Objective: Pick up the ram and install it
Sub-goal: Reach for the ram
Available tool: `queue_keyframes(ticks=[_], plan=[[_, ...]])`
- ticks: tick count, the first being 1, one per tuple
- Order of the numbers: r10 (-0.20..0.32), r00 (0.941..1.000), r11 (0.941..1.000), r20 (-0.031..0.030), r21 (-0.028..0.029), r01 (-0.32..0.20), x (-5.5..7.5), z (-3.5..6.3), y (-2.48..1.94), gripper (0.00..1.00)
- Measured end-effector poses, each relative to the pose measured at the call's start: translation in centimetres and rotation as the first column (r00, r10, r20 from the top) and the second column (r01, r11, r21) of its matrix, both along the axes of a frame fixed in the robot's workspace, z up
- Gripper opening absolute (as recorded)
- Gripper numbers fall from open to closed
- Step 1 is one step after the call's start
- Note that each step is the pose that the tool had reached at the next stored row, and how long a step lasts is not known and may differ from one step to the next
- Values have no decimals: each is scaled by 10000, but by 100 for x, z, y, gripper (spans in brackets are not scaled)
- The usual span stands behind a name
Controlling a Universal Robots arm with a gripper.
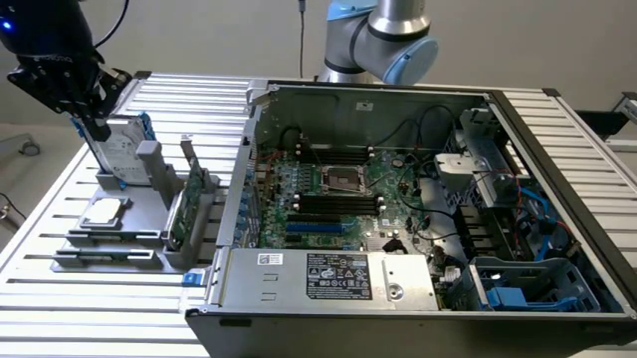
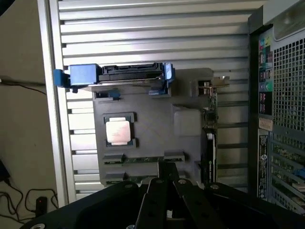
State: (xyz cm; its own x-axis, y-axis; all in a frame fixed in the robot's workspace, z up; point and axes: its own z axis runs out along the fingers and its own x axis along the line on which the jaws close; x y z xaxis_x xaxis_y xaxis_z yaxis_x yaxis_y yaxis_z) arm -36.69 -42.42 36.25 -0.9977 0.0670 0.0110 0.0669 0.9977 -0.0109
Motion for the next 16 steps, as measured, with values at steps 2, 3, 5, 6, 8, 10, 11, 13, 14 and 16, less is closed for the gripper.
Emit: queue_keyframes(ticks=[2,3,5,6,8,10,11,13,14,16], plan=[[-1,10000,10000,2,1,1,-23,-6,-48,11],[-1,10000,10000,0,1,1,-33,-7,-72,11],[-1,10000,10000,1,1,1,-52,-9,-118,11],[-1,10000,10000,0,0,1,-60,-9,-140,11],[-1,10000,10000,1,0,1,-78,-11,-187,11],[-1,10000,10000,0,0,1,-95,-12,-229,11],[0,10000,10000,1,-1,0,-103,-13,-248,11],[1,10000,10000,1,-7,-1,-122,-14,-274,11],[2,10000,10000,1,-13,-2,-132,-15,-282,11],[21,10000,10000,-2,-26,-21,-145,-18,-292,11]])
